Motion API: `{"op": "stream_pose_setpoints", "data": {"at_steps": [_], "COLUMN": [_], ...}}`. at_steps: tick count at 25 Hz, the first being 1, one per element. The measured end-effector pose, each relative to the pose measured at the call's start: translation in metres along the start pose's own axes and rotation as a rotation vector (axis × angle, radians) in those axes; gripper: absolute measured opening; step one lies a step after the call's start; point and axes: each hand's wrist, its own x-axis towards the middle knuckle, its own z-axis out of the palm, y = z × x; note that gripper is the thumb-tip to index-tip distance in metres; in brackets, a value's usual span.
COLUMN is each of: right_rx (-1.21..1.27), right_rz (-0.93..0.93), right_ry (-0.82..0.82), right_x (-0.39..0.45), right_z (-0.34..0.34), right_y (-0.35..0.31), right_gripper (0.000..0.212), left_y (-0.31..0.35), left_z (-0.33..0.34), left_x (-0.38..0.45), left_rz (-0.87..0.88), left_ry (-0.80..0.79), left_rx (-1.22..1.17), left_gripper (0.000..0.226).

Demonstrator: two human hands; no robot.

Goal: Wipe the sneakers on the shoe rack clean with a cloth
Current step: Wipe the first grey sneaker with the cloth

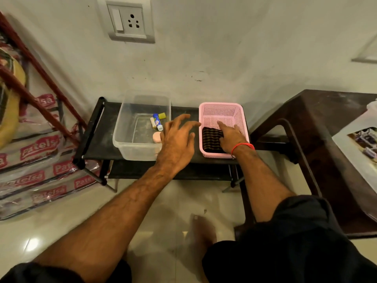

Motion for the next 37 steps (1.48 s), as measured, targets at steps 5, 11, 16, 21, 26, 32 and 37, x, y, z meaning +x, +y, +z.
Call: {"op": "stream_pose_setpoints", "data": {"at_steps": [5,11,16,21,26,32,37], "right_rx": [0.033,0.980,1.428,1.548,1.672,1.873,1.759], "right_rz": [-0.035,0.095,-0.085,-0.254,-0.236,-0.125,-0.146], "right_ry": [0.176,0.283,0.146,-0.026,-0.200,-0.447,-0.431], "right_x": [0.003,-0.058,-0.135,-0.193,-0.215,-0.215,-0.201], "right_z": [-0.008,-0.038,-0.022,0.001,0.004,0.019,0.036], "right_y": [-0.013,-0.061,-0.122,-0.177,-0.238,-0.285,-0.298], "right_gripper": [0.032,0.016,0.017,0.014,0.020,0.034,0.038], "left_y": [-0.013,-0.004,0.009,-0.006,-0.015,-0.057,-0.100], "left_z": [-0.005,-0.044,-0.107,-0.167,-0.231,-0.276,-0.304], "left_x": [-0.001,-0.010,-0.031,-0.082,-0.122,-0.148,-0.130], "left_rz": [0.078,-0.120,-0.554,-0.463,-0.476,-0.485,-0.296], "left_ry": [0.039,0.004,-0.184,0.188,0.290,0.414,0.427], "left_rx": [0.026,-0.331,-0.852,-0.582,-0.375,-0.258,0.239], "left_gripper": [0.032,0.030,0.035,0.006,0.019,0.013,0.023]}}
